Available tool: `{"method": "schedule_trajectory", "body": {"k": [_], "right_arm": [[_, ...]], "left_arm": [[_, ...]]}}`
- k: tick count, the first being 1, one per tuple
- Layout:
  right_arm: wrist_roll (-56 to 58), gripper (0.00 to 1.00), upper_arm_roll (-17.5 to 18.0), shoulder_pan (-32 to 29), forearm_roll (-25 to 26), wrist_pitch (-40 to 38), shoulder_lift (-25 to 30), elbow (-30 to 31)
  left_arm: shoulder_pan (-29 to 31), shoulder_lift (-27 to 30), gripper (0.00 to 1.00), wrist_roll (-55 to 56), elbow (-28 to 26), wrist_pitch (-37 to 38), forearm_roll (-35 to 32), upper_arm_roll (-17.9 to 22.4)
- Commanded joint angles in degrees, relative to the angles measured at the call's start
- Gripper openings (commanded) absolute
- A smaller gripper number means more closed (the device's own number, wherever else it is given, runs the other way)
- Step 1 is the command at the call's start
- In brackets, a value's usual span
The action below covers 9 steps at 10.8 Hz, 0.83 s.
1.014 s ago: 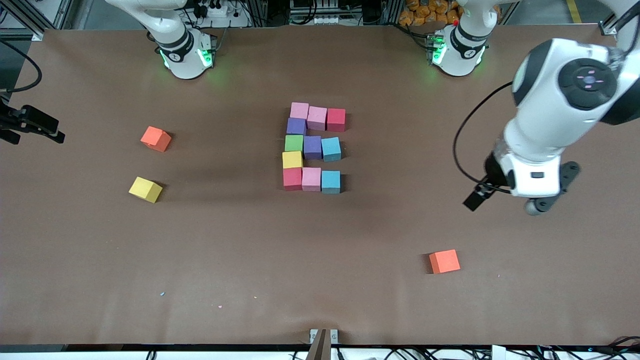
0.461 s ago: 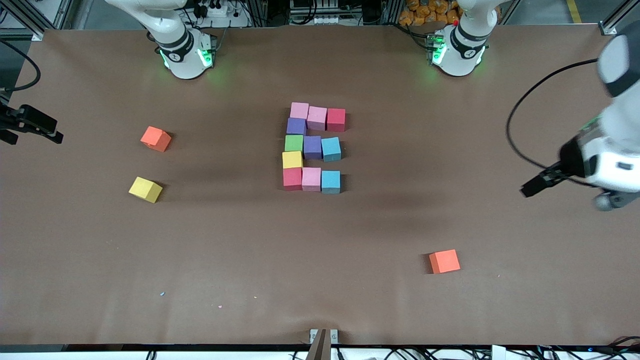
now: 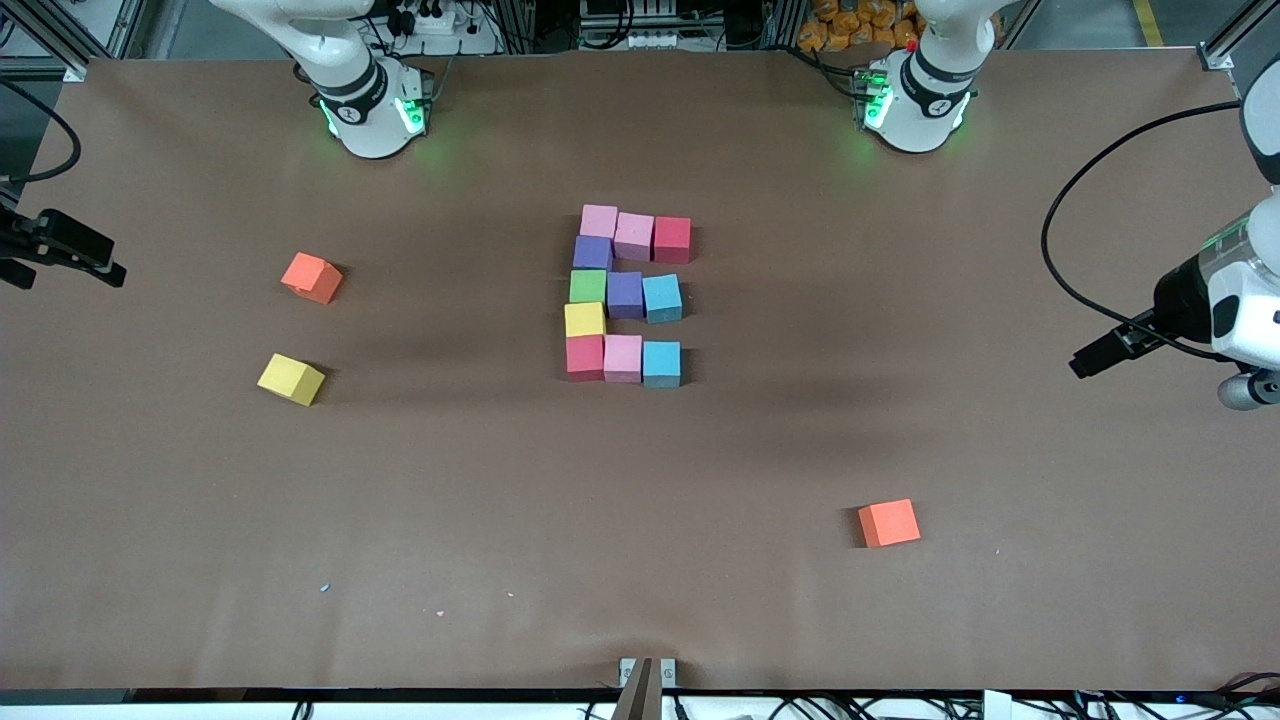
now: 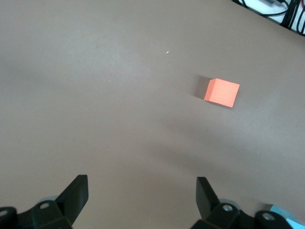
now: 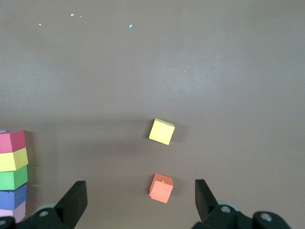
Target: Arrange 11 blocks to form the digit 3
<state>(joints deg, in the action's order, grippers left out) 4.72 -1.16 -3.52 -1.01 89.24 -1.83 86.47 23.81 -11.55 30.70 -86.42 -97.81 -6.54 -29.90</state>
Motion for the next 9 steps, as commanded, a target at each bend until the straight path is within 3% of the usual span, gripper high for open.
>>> {"method": "schedule_trajectory", "body": {"k": [1,2,4,7,9], "right_arm": [[-0.67,1.00,-0.07,0.36,0.66,-0.56,0.33,-0.42],[-0.67,1.00,-0.07,0.36,0.66,-0.56,0.33,-0.42],[-0.67,1.00,-0.07,0.36,0.66,-0.56,0.33,-0.42],[-0.67,1.00,-0.07,0.36,0.66,-0.56,0.33,-0.42],[-0.67,1.00,-0.07,0.36,0.66,-0.56,0.33,-0.42]], "left_arm": [[-0.34,4.84,1.00,-3.61,-1.38,1.92,1.70,0.18],[-3.91,5.83,1.00,-5.55,-1.47,2.10,1.53,4.20],[-17.77,8.38,1.00,-16.33,-2.34,2.45,1.97,19.89],[-29.83,10.14,1.00,-18.22,-3.84,4.29,6.19,31.97],[-33.74,10.93,1.00,-18.92,-4.46,4.73,6.19,34.99]]}}
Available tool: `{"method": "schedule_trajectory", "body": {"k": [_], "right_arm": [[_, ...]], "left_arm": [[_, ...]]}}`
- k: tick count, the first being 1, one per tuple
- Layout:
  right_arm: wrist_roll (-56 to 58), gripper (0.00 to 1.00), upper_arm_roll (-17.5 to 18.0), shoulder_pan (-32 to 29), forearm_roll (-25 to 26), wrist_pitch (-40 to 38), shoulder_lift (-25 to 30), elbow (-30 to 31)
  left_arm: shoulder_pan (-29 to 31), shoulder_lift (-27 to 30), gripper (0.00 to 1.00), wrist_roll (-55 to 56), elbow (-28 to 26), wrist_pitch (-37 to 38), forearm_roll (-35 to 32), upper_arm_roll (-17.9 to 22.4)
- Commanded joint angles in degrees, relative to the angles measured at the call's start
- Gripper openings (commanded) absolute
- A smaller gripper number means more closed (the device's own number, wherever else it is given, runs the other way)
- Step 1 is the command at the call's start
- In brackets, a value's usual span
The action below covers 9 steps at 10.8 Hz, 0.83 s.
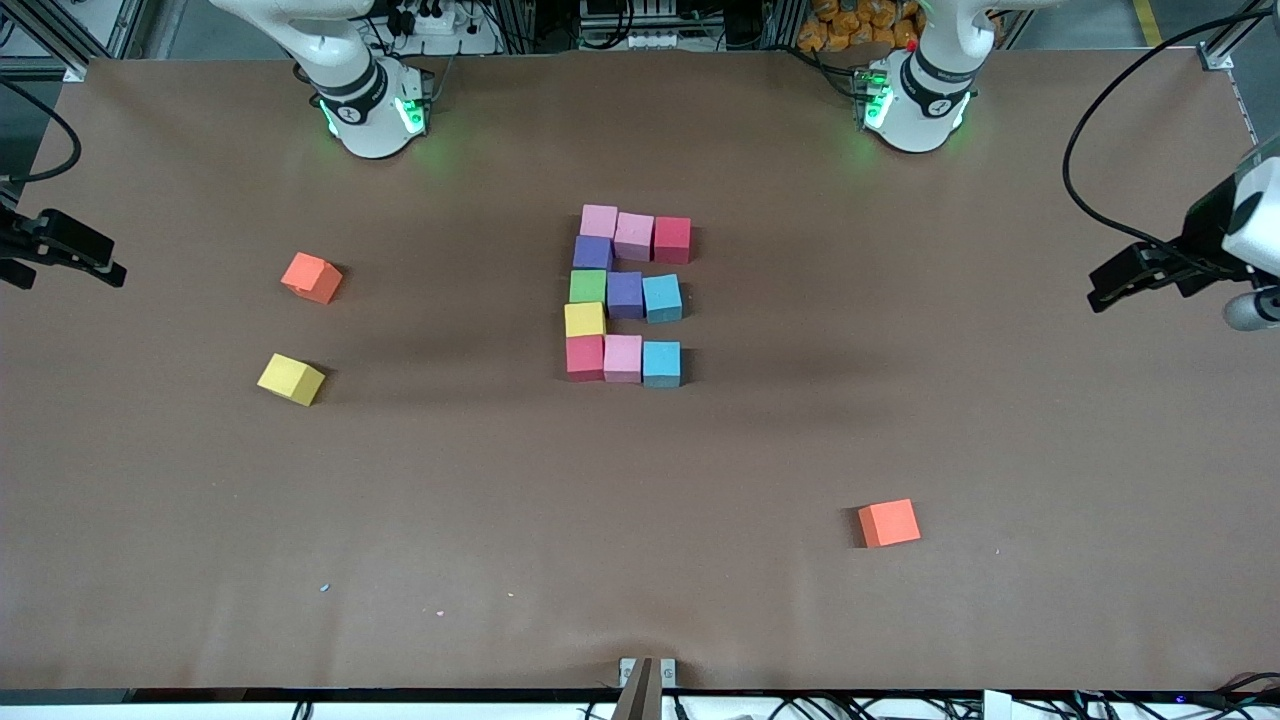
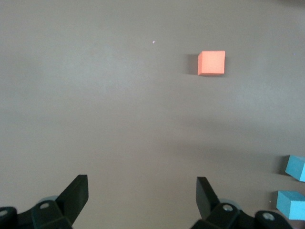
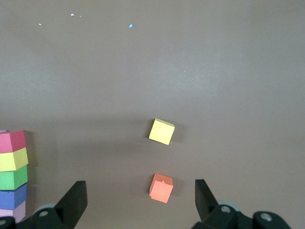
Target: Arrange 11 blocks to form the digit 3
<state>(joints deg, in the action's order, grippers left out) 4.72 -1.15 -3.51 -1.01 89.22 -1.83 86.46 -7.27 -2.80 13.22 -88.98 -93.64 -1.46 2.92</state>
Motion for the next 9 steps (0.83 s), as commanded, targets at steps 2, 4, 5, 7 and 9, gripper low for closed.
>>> {"method": "schedule_trajectory", "body": {"k": [2,4,5,7,9], "right_arm": [[-0.59,1.00,-0.08,0.35,0.65,-0.54,0.33,-0.42],[-0.67,1.00,-0.08,0.35,0.65,-0.54,0.25,-0.42],[-0.67,1.00,-0.08,0.35,0.65,-0.54,0.25,-0.42],[-0.67,1.00,-0.08,0.35,0.65,-0.54,0.25,-0.42],[-0.67,1.00,-0.08,0.35,0.65,-0.54,0.25,-0.42]], "left_arm": [[-3.79,2.18,1.00,-2.32,-1.72,1.62,1.02,2.27],[-3.97,2.27,1.00,-4.25,-1.63,1.71,1.02,2.36],[-3.89,2.36,1.00,-4.87,-1.63,1.80,1.02,2.36],[-3.45,2.36,1.00,-4.96,-1.54,1.80,1.02,1.92],[-0.66,2.36,1.00,-4.87,-1.54,1.80,1.02,-0.96]]}}
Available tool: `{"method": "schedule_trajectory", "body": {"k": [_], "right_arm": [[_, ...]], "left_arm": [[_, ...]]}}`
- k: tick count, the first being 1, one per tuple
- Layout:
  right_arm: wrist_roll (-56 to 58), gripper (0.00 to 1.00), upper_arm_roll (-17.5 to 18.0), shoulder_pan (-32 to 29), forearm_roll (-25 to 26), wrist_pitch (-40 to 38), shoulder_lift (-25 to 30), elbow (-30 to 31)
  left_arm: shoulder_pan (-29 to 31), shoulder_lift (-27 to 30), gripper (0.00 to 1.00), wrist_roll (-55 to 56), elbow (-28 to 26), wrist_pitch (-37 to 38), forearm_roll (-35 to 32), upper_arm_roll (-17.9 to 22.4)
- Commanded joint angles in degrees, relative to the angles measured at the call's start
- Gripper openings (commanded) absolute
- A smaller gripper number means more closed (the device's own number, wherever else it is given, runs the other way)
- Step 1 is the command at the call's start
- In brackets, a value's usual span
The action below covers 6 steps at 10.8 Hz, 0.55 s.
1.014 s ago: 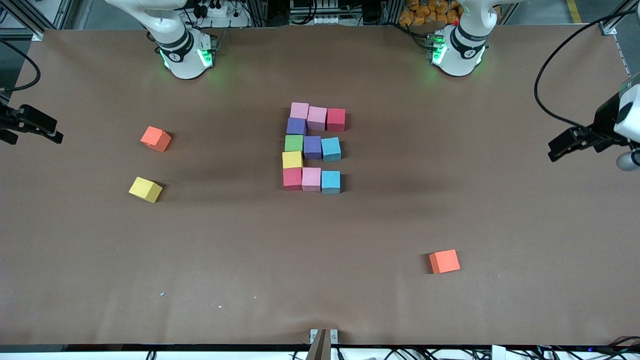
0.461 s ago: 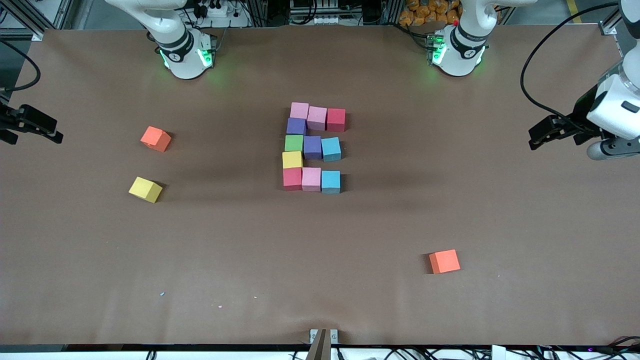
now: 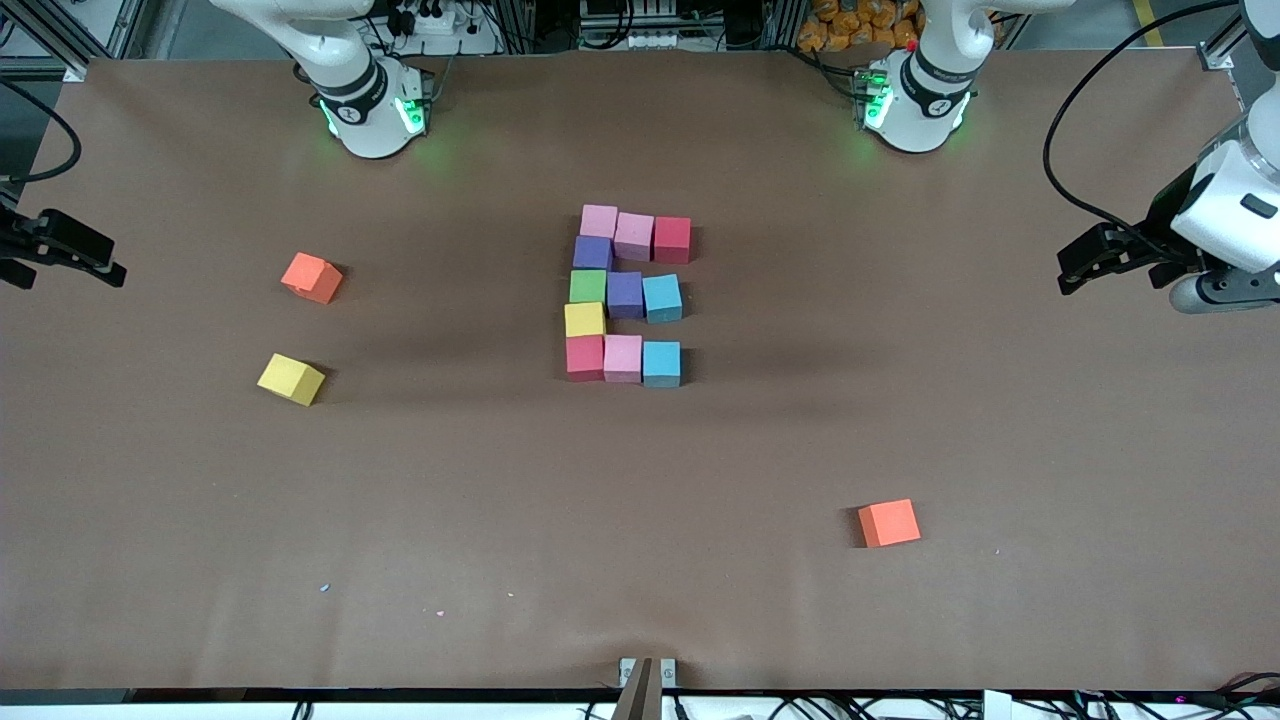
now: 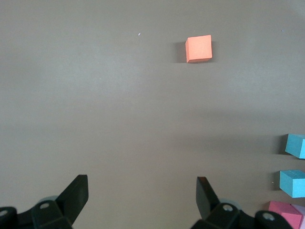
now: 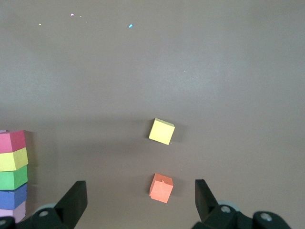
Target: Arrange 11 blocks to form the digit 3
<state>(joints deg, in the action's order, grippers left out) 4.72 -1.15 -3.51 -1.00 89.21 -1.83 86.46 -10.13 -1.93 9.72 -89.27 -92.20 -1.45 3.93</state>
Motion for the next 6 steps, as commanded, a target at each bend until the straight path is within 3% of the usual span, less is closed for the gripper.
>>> {"method": "schedule_trajectory", "body": {"k": [1,6], "right_arm": [[-0.67,1.00,-0.08,0.35,0.65,-0.53,0.25,-0.42],[-0.67,1.00,-0.08,0.35,0.65,-0.53,0.25,-0.42]], "left_arm": [[4.31,1.50,1.00,-1.29,-1.26,0.36,1.10,-4.26],[8.55,1.50,1.00,-1.28,-1.17,0.36,1.01,-8.24]]}}
